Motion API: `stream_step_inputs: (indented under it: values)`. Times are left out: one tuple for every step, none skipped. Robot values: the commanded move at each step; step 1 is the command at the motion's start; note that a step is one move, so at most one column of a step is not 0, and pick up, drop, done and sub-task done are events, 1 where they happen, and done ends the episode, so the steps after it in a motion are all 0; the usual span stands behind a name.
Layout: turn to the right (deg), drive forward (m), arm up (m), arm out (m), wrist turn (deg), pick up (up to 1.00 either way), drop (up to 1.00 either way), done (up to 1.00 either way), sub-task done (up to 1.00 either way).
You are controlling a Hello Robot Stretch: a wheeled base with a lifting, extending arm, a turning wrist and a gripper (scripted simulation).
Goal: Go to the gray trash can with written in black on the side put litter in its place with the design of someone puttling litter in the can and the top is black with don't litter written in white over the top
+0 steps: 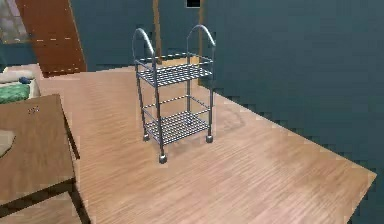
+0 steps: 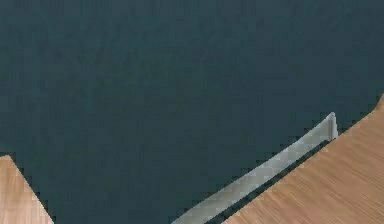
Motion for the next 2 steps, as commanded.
stream_step_inputs:
  values:
    - [0.0,0.65,0.0,0.0,0.0,0.0,0.0,0.0,0.0]
    - [39.0,0.0,0.0,0.0,0.0,0.0,0.0,0.0,0.0]
